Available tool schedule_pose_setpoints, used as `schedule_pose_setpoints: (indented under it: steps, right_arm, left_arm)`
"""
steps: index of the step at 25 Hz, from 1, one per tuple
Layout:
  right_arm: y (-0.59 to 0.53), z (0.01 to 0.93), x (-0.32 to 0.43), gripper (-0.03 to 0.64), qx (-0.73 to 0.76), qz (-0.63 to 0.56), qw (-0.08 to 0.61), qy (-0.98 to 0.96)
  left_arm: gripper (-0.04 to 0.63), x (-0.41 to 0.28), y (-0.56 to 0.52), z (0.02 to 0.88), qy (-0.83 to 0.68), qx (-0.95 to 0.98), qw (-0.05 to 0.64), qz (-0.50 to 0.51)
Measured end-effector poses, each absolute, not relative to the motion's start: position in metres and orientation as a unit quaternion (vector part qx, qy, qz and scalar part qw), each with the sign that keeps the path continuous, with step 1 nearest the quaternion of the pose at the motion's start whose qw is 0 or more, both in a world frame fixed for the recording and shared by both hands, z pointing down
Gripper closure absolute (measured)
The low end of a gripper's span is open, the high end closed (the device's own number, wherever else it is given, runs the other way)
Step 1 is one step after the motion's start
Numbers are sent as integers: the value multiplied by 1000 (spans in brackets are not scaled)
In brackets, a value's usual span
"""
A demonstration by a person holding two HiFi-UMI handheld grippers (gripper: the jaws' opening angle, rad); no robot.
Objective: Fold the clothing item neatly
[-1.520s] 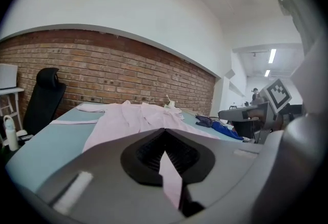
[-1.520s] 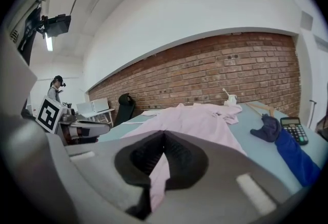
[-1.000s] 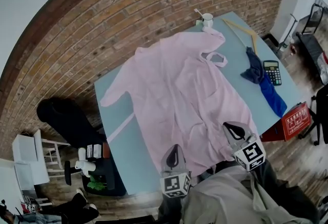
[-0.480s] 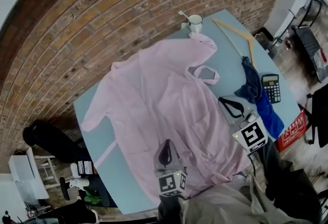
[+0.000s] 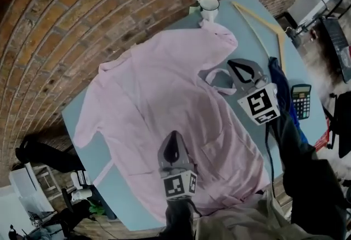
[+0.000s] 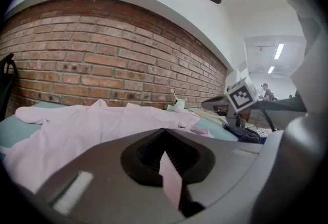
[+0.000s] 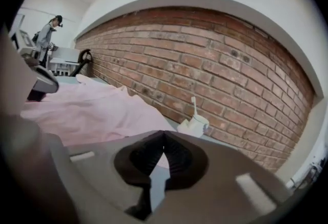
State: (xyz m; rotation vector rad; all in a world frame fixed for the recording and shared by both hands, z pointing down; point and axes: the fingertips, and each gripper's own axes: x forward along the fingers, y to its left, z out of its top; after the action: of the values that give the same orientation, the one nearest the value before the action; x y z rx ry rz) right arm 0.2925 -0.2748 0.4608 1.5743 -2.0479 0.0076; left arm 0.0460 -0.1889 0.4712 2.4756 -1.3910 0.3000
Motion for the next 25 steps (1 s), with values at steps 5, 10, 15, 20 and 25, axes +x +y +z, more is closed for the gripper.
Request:
schedule_pose_setpoints:
  steps: [5, 10, 15, 20, 25]
  right_arm:
    - [-353, 493, 349, 564, 577, 110, 284, -758]
    - [-382, 528, 375, 476, 551, 129, 379, -733]
    - [-398, 561, 382, 476, 523, 147, 416, -729]
    - [-401, 567, 379, 587, 505, 118, 456, -724]
    - [-390, 529, 388, 597, 533, 13, 448, -717]
  left_arm:
    - [589, 51, -195, 501, -496, 840, 181, 123]
    - [589, 58, -203, 513, -494, 841, 174, 132]
    - [589, 65, -212, 513, -496, 841, 175, 128]
    - [589, 72, -232, 507, -495, 844, 163, 130]
    - [589, 63, -245, 494, -508, 836, 178, 107]
